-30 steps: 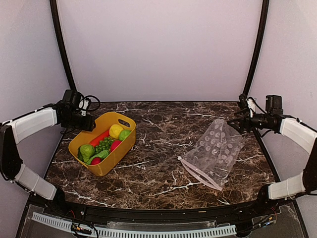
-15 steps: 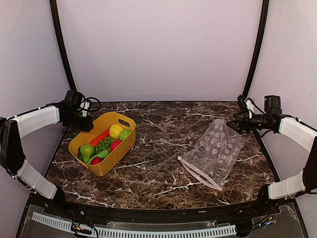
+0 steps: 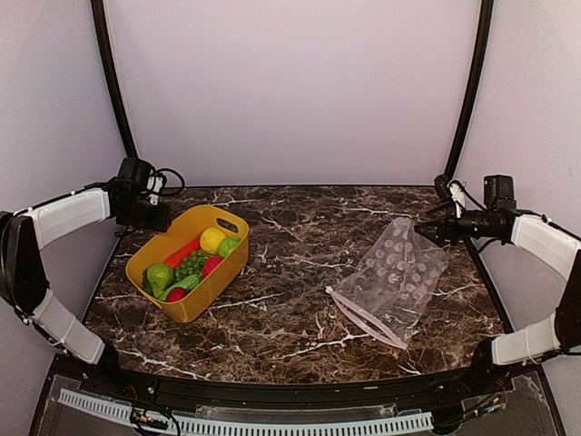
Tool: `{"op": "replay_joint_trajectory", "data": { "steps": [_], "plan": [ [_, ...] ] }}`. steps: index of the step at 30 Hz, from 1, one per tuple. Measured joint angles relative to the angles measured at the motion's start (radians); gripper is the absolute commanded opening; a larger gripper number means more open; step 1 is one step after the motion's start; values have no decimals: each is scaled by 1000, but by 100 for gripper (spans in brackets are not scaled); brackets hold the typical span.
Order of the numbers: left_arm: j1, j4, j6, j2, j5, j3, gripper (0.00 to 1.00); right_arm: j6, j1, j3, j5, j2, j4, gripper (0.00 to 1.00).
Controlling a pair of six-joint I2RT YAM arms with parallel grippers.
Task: Place the food in the zip-top bag and seal the zipper
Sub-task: Adjust the bin at the corner of the board.
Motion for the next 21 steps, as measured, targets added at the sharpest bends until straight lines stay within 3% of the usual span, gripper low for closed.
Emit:
{"op": "replay_joint_trajectory", "data": {
  "steps": [8, 12, 16, 21],
  "plan": [
    [1, -37, 1, 85, 1, 3, 16, 0, 0, 0, -2, 0, -5, 76],
    [1, -48, -6, 76, 19, 3, 5, -3, 0, 0, -2, 0, -5, 76],
    [-16, -77, -48, 20, 35, -21, 1, -6, 0, 0, -2, 0, -6, 76],
    [-108, -53, -235, -112, 20, -128, 1, -19, 4, 2, 10, 0, -8, 75]
  ]
}}
